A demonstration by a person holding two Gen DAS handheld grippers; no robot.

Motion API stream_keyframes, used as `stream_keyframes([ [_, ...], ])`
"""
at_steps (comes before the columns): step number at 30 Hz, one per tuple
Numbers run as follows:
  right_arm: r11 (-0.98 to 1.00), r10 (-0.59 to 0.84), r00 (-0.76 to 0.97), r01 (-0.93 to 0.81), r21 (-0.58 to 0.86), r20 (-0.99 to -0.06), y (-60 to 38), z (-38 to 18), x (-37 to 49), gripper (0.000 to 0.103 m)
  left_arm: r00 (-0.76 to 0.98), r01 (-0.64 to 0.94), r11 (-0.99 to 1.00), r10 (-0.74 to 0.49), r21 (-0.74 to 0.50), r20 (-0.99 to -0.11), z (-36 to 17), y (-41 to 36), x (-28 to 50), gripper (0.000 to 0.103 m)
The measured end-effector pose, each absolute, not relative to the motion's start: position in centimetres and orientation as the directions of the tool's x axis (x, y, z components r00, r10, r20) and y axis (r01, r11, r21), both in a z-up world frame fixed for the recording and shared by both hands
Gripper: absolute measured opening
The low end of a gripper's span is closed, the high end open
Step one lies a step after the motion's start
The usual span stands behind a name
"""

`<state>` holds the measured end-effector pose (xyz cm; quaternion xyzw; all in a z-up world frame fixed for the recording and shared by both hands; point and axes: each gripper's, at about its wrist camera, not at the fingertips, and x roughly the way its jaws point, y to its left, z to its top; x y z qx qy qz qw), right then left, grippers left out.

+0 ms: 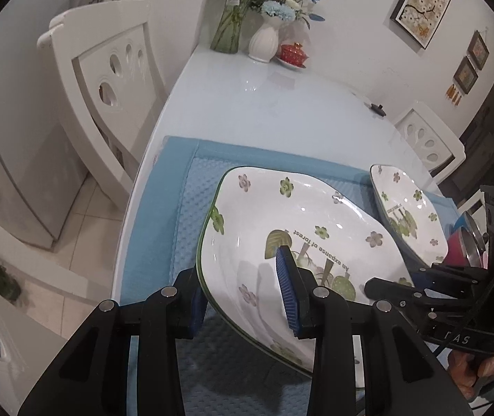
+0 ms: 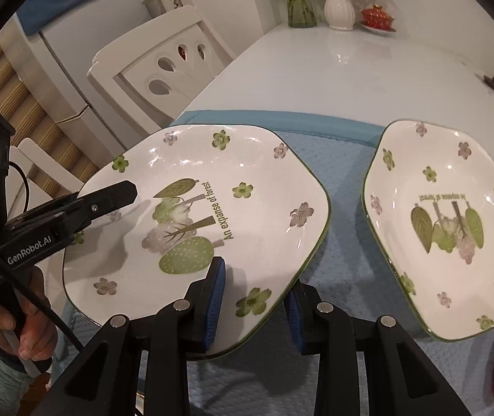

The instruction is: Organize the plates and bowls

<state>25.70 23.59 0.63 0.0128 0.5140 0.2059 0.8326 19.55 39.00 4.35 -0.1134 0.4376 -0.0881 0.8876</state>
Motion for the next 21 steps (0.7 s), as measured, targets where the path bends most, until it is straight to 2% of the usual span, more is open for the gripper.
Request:
stream_keyframes([
  [2,0.914,0.361,0.378,-0.325,0.243,-0.853,23.5,0.3,25.7,0.031,0.596,0.042,0.957,-0.255,-0.287,-0.761,4.0,39.3,19.6,0.028],
  [10,0.914,0.355,0.400,-0.341,0.222,-0.845,23.9,1.2,24.5,0.031,0.604,0.040,0.956,-0.256,-0.292,-0.754,4.3,39.7,19.1,0.028],
  [17,0.903,0.340,0.329,-0.375,0.209,-0.881,24.7,-0.6,23.6,0.031,0.552,-0.017,0.930,-0.298,-0.367,-0.779,1.2,41.1,19.4,0.028],
  [21,0.903,0.360,0.309,-0.353,0.245,-0.880,24.1,-0.9,24.8,0.031,0.550,-0.008,0.936,-0.289,-0.351,-0.784,1.3,41.0,19.7,0.030],
])
